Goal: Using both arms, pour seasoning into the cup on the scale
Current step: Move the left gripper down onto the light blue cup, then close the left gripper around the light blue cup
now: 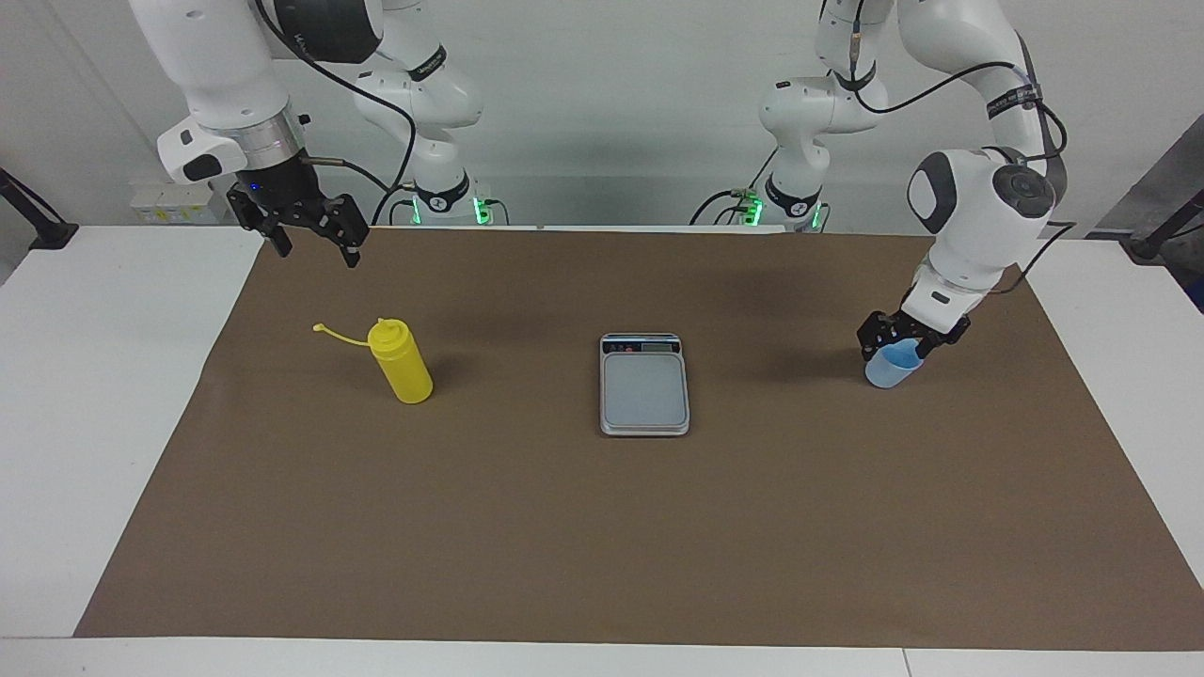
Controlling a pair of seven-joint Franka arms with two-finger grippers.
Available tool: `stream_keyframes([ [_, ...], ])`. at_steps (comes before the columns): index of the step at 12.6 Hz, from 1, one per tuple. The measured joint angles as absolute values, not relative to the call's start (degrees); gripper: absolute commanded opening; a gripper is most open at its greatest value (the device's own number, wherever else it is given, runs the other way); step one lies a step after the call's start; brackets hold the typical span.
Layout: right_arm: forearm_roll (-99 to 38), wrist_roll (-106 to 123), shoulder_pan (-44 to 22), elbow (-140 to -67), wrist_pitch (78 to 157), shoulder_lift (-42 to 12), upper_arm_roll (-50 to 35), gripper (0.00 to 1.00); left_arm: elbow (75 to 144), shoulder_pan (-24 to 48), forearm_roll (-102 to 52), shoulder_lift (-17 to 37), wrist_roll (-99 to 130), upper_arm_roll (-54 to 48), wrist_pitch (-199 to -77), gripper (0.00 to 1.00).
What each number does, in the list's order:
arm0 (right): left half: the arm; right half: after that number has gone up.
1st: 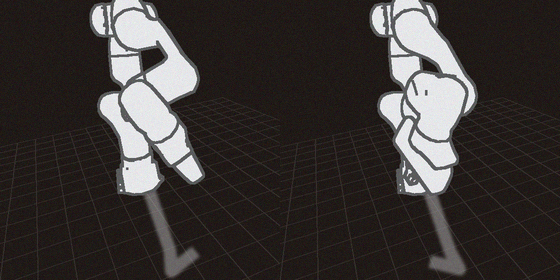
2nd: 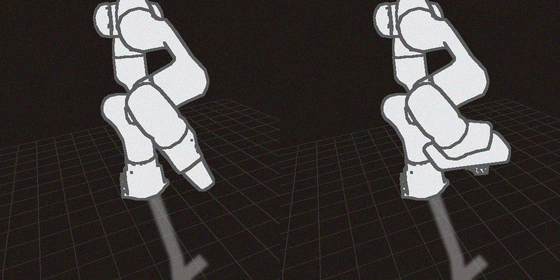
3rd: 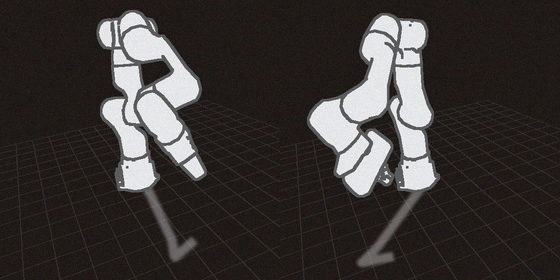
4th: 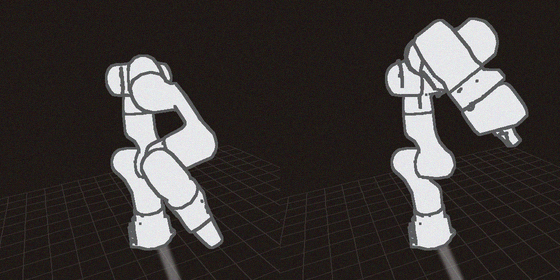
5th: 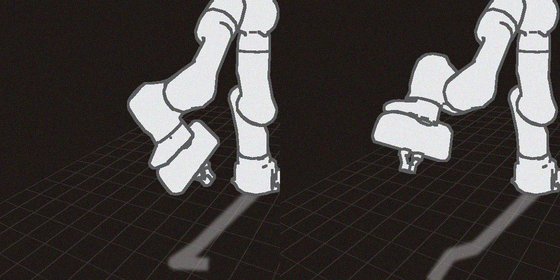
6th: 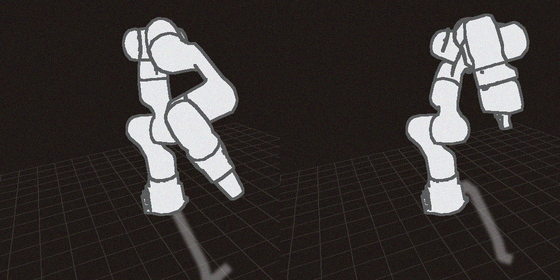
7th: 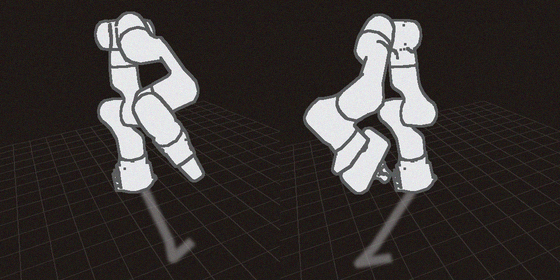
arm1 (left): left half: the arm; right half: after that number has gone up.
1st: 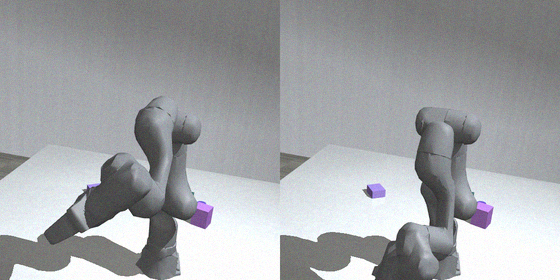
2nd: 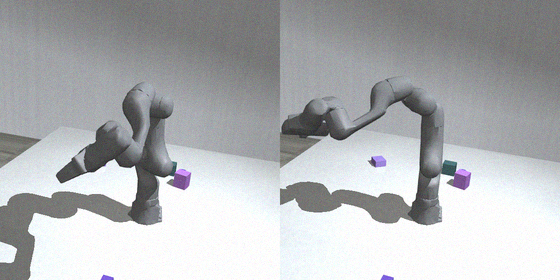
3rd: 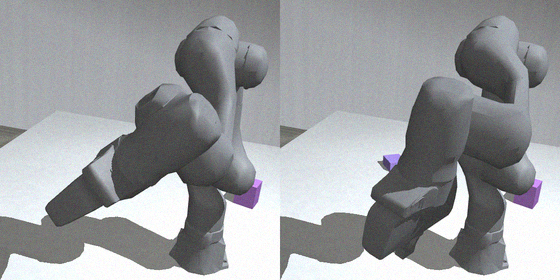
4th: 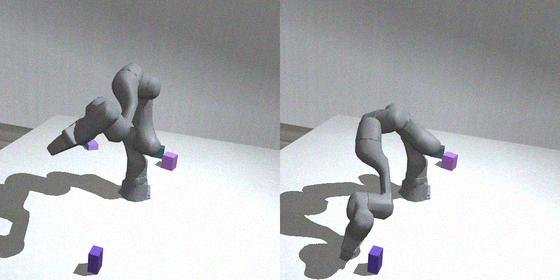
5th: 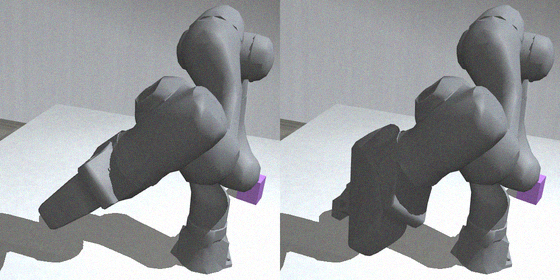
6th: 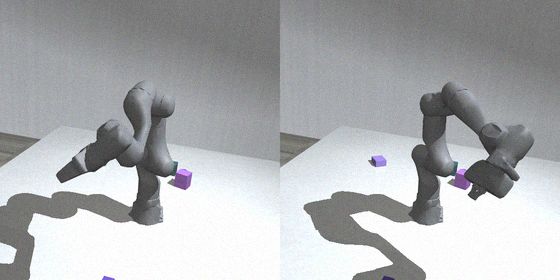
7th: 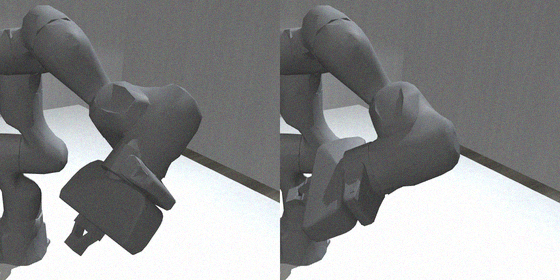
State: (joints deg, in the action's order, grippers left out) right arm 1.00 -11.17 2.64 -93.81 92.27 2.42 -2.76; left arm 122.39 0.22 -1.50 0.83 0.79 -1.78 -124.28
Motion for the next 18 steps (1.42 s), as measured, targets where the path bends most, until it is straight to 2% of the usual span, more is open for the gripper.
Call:
stream_keyframes([
  [9,1.0,-11.2,2.6,-93.8,92.3,2.4,-2.8,1.0,128.4,0.2,-1.5,0.8,0.8,-1.8,-130.0,0.94],
  [14,1.0,-11.2,2.6,-93.8,92.3,2.4,-2.8,1.0,129.6,0.2,-1.5,1.1,0.8,-1.8,-131.5,0.81],
  [18,1.0,-11.2,2.6,-93.8,92.3,2.4,-2.8,1.0,129.6,0.0,-1.5,1.6,0.8,-1.7,-131.8,0.67],
])
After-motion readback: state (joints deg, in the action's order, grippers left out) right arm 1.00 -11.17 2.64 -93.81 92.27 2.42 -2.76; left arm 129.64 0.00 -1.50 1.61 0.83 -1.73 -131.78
